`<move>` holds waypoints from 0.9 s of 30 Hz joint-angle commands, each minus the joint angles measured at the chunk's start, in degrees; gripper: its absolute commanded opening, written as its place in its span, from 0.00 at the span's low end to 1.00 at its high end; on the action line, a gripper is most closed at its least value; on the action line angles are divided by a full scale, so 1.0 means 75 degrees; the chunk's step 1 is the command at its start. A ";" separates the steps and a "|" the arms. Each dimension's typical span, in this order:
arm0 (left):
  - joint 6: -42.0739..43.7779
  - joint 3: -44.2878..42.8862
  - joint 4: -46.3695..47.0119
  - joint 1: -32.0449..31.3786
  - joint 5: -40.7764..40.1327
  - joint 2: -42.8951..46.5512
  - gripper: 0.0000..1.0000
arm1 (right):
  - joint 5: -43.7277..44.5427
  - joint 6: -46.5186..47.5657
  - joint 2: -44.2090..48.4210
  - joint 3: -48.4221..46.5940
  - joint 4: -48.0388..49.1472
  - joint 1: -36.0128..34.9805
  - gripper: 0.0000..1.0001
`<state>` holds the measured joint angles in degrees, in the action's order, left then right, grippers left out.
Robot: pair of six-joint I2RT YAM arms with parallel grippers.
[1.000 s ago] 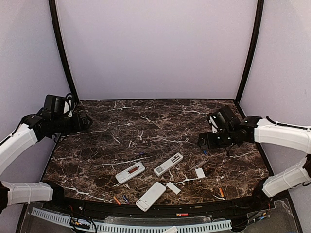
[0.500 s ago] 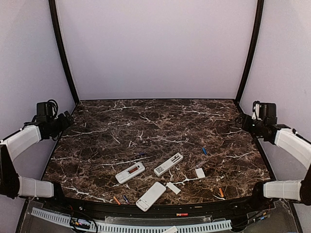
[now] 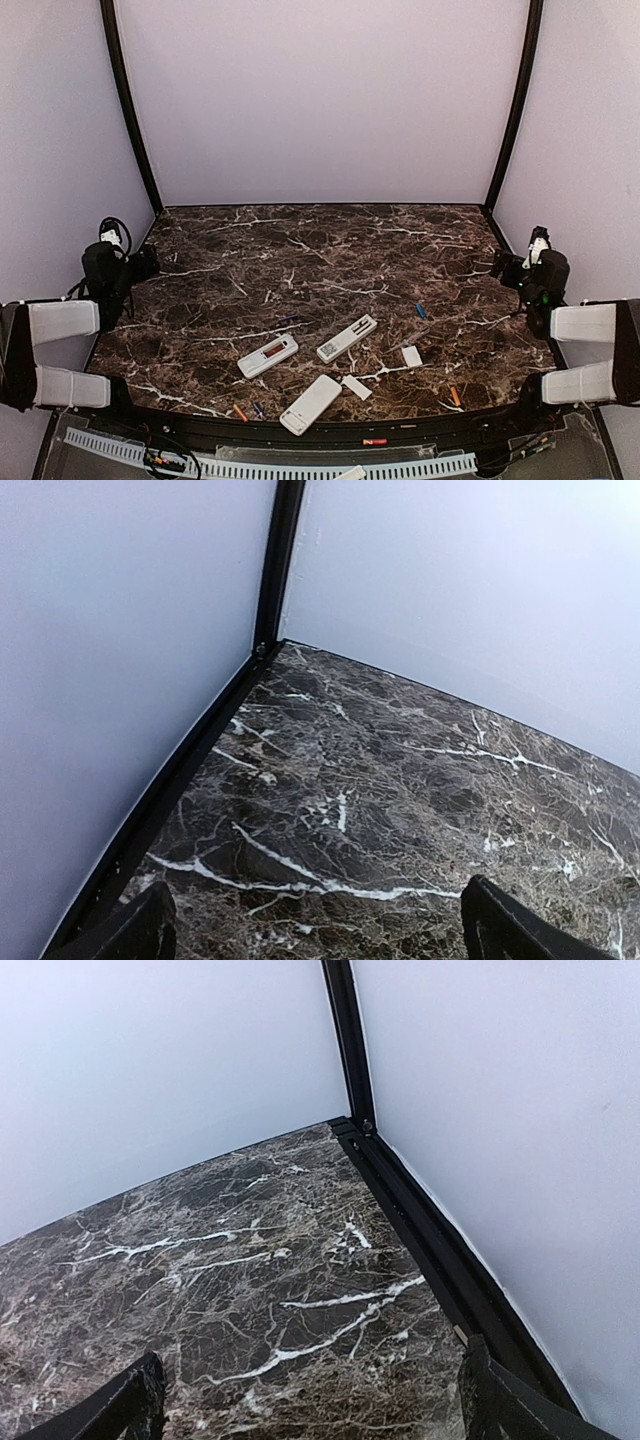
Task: Unload the batteries from the remote control
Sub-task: Reset both arms
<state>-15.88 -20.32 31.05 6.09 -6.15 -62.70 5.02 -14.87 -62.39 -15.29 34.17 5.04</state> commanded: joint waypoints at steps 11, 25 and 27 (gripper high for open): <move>0.1660 -0.0133 0.4231 -0.0986 -0.0765 -0.2894 0.99 | -0.0366 0.1131 -0.2925 -0.0152 0.5038 -0.0084 0.99; 0.1781 -0.0156 0.4939 -0.1140 -0.1123 -0.3709 0.99 | -0.0218 0.1533 -0.3501 -0.0680 0.4587 -0.0444 0.99; 0.1782 -0.0159 0.4967 -0.1140 -0.1125 -0.3711 0.99 | -0.0205 0.1528 -0.3475 -0.0700 0.4491 -0.0450 0.99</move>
<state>-3.38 -21.30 66.11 -2.17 -13.76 -90.59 3.22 -4.29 -88.18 -19.51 67.53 1.96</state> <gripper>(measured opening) 0.990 0.986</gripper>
